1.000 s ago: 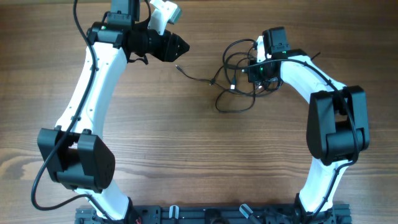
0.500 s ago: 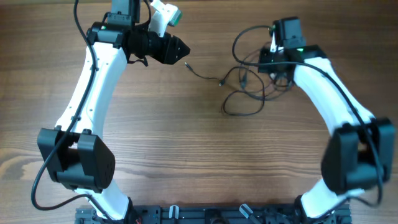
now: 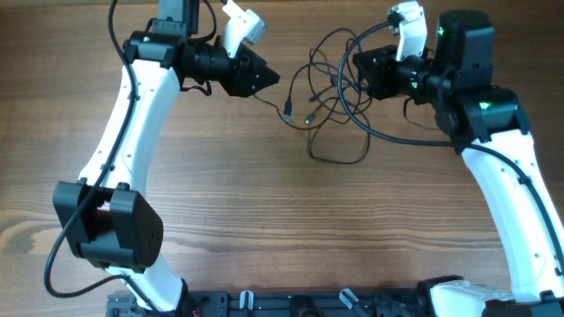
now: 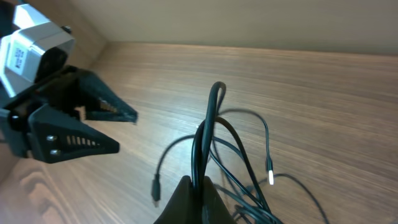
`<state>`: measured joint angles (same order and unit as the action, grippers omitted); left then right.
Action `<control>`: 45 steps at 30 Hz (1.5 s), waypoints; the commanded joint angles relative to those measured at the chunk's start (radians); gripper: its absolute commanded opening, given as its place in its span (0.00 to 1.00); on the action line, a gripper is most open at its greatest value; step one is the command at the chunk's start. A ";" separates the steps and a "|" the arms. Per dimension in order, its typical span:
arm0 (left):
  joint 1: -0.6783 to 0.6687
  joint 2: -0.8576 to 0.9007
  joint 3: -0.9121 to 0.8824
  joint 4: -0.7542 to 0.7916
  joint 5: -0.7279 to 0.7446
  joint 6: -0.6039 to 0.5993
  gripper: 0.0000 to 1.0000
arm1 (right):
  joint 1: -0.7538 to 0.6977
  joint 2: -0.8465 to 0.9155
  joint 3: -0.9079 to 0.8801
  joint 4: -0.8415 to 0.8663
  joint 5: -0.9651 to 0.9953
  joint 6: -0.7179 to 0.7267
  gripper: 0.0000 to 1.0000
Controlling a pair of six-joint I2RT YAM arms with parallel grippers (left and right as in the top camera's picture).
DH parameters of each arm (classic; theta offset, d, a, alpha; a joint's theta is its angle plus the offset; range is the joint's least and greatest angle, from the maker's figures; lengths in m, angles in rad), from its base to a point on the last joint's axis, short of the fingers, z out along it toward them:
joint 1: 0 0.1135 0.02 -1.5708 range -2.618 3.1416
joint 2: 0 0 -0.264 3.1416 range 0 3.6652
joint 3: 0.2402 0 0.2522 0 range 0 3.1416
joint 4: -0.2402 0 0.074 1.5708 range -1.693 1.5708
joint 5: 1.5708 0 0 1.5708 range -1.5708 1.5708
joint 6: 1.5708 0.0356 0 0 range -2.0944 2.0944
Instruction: Untangle cables
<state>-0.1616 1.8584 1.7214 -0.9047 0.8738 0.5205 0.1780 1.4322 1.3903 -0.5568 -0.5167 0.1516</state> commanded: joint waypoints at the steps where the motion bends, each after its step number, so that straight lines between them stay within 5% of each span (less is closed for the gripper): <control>1: 0.002 -0.011 0.010 0.011 0.150 0.071 0.60 | 0.000 -0.011 0.003 0.016 -0.114 0.010 0.04; 7: -0.024 0.069 0.010 0.025 0.204 0.078 0.62 | 0.000 -0.011 0.003 0.066 -0.227 0.077 0.04; 18: -0.079 0.138 0.010 0.147 0.223 0.077 0.51 | 0.000 -0.015 0.003 0.105 -0.354 0.137 0.04; 30: -0.150 0.138 0.010 0.056 0.257 0.157 0.52 | 0.000 -0.015 0.003 0.163 -0.350 0.154 0.04; 33: -0.159 0.138 0.010 0.008 0.241 0.191 0.47 | -0.001 -0.015 0.003 0.163 -0.315 0.155 0.05; 38: -0.159 0.138 0.010 -0.005 0.124 0.191 0.04 | 0.000 -0.015 0.003 0.165 -0.315 0.164 0.04; 45: -0.112 0.135 0.011 0.090 -0.045 0.038 0.04 | -0.001 -0.015 0.003 0.143 -0.254 0.163 0.04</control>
<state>-0.3153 1.9873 1.7214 -0.8528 0.9352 0.6659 0.1780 1.4322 1.3903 -0.4042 -0.8242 0.3103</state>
